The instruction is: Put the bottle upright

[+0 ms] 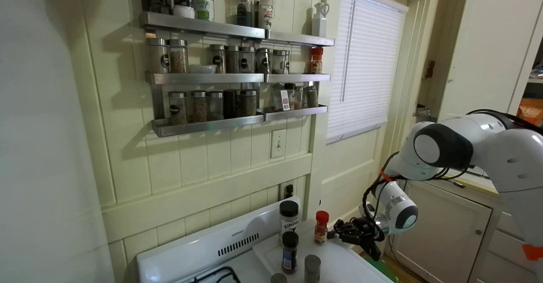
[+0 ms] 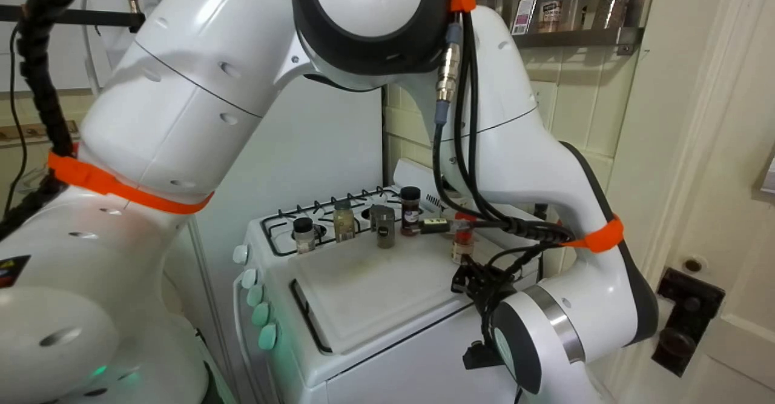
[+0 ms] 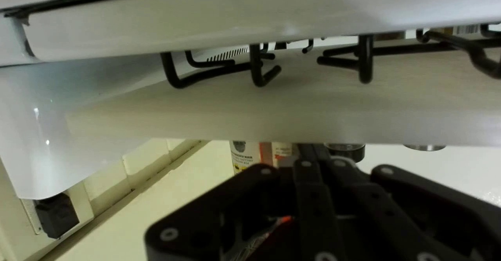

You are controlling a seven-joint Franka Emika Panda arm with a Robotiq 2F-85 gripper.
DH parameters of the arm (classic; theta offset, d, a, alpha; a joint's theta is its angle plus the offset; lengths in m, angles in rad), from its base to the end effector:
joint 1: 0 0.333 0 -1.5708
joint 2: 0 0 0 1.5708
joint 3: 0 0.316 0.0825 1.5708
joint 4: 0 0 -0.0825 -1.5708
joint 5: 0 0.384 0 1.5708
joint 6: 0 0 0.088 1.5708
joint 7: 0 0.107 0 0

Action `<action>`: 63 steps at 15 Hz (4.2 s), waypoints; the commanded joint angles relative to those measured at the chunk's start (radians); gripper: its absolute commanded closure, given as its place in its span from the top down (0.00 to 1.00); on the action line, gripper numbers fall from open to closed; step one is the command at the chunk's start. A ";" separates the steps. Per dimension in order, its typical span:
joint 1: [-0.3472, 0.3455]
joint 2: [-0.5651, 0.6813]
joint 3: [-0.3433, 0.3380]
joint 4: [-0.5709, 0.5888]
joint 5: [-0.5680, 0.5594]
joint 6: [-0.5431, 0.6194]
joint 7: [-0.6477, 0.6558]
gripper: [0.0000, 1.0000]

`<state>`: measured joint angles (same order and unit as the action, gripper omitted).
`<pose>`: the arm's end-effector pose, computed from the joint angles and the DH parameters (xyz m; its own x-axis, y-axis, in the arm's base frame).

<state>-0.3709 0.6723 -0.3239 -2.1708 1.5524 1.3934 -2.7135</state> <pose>0.4317 -0.2160 0.1130 0.1160 -0.0289 0.9928 0.8426 -0.5264 -0.1138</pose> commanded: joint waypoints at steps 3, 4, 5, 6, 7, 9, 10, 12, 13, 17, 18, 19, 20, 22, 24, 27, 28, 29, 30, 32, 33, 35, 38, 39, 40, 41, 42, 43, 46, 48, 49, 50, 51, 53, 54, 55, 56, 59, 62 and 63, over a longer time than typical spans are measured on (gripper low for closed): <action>0.022 0.008 0.009 0.002 0.032 0.030 -0.034 0.00; 0.026 0.009 0.010 0.003 0.034 0.032 -0.034 0.00; 0.029 0.010 0.011 0.004 0.036 0.033 -0.034 0.00; 0.032 0.011 0.012 0.005 0.037 0.034 -0.034 0.00; 0.035 0.012 0.013 0.006 0.038 0.036 -0.034 0.00; 0.039 0.014 0.014 0.008 0.040 0.040 -0.034 0.00; 0.040 0.015 0.015 0.009 0.040 0.043 -0.034 0.00; 0.042 0.016 0.017 0.014 0.039 0.045 -0.034 0.00; 0.044 0.017 0.019 0.016 0.040 0.046 -0.034 0.00; 0.049 0.018 0.024 0.024 0.041 0.046 -0.034 0.00; 0.050 0.018 0.024 0.025 0.040 0.047 -0.034 0.00; 0.050 0.019 0.024 0.027 0.040 0.047 -0.034 0.00; 0.050 0.020 0.024 0.027 0.039 0.048 -0.034 0.00; 0.049 0.019 0.022 0.026 0.037 0.050 -0.034 0.00; 0.046 0.018 0.019 0.016 0.033 0.049 -0.034 0.00; 0.040 0.010 0.014 0.003 0.028 0.042 -0.034 0.00; 0.038 0.007 0.011 -0.001 0.026 0.041 -0.034 0.00; 0.036 0.004 0.008 -0.007 0.023 0.037 -0.034 0.00; 0.035 0.000 0.003 -0.009 0.018 0.038 -0.034 0.00; 0.031 -0.009 -0.002 -0.021 0.019 0.033 -0.034 0.00; 0.029 -0.015 -0.005 -0.027 0.018 0.030 -0.034 0.00; 0.028 -0.035 -0.014 -0.046 0.011 0.031 -0.034 0.00; 0.029 -0.095 -0.033 -0.087 -0.018 0.029 -0.034 0.00; 0.032 -0.120 -0.040 -0.103 -0.031 0.034 -0.034 0.22; 0.037 -0.156 -0.051 -0.122 -0.052 0.042 -0.034 0.27; 0.042 -0.194 -0.064 -0.141 -0.083 0.055 -0.034 0.34; 0.045 -0.233 -0.076 -0.162 -0.117 0.067 -0.034 0.40; 0.051 -0.282 -0.094 -0.183 -0.169 0.091 -0.033 0.47; 0.066 -0.442 -0.134 -0.233 -0.342 0.186 0.016 0.71; 0.069 -0.554 -0.131 -0.253 -0.448 0.250 0.064 0.84; 0.070 -0.610 -0.120 -0.260 -0.499 0.282 0.090 0.93; 0.072 -0.668 -0.104 -0.263 -0.549 0.311 0.127 0.99; 0.074 -0.724 -0.086 -0.268 -0.599 0.334 0.164 1.00; 0.081 -0.838 -0.038 -0.275 -0.693 0.377 0.258 1.00; 0.086 -0.896 -0.009 -0.279 -0.735 0.400 0.311 1.00; 0.089 -0.953 0.021 -0.280 -0.782 0.413 0.370 1.00; 0.095 -1.004 0.055 -0.277 -0.822 0.430 0.434 1.00; 0.116 -1.152 0.151 -0.260 -0.939 0.455 0.644 1.00; 0.164 -1.122 0.116 -0.217 -0.922 0.426 0.641 1.00; 0.172 -1.136 0.112 -0.218 -0.922 0.426 0.643 1.00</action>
<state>-0.2419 -0.4608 -0.1756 -2.3890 0.6463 1.8105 -2.0830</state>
